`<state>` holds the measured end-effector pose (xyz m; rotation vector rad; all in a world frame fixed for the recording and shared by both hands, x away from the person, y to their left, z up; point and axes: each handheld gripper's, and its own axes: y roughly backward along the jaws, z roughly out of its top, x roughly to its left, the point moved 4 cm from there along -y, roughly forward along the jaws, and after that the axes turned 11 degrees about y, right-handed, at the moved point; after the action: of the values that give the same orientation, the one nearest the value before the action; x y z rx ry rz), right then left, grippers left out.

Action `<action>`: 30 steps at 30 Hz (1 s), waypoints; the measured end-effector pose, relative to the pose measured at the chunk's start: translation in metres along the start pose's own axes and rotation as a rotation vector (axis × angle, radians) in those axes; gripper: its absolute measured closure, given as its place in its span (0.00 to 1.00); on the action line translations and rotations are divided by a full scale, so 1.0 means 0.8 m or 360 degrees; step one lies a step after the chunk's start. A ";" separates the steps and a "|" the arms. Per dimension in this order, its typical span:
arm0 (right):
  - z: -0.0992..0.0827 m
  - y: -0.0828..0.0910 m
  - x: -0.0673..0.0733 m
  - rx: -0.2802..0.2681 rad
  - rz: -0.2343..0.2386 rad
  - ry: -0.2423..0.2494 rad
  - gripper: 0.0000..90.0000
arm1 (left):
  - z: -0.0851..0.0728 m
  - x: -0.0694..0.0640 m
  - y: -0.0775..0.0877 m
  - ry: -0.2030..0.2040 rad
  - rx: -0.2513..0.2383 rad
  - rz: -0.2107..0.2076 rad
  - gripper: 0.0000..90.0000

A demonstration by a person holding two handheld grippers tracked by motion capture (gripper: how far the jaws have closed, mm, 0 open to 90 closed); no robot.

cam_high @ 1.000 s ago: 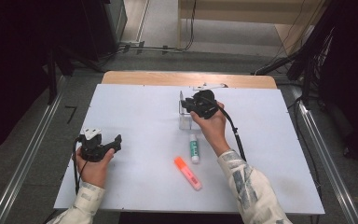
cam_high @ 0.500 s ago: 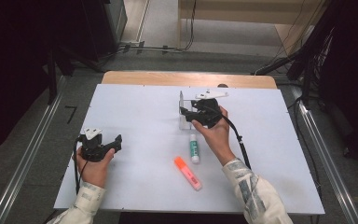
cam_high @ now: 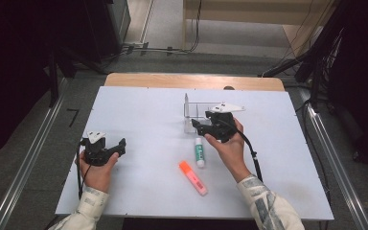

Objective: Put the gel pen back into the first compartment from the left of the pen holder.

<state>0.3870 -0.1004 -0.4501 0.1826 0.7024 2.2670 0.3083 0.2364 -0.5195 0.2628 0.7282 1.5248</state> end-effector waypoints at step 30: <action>-0.081 0.041 0.015 0.0064 -0.0014 -0.0044 0.37 | 0.000 -0.003 0.001 -0.0007 -0.0001 -0.0007 0.26</action>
<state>0.3369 -0.1389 -0.4881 0.2295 0.7330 2.2391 0.3079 0.2344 -0.5189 0.2638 0.7245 1.5201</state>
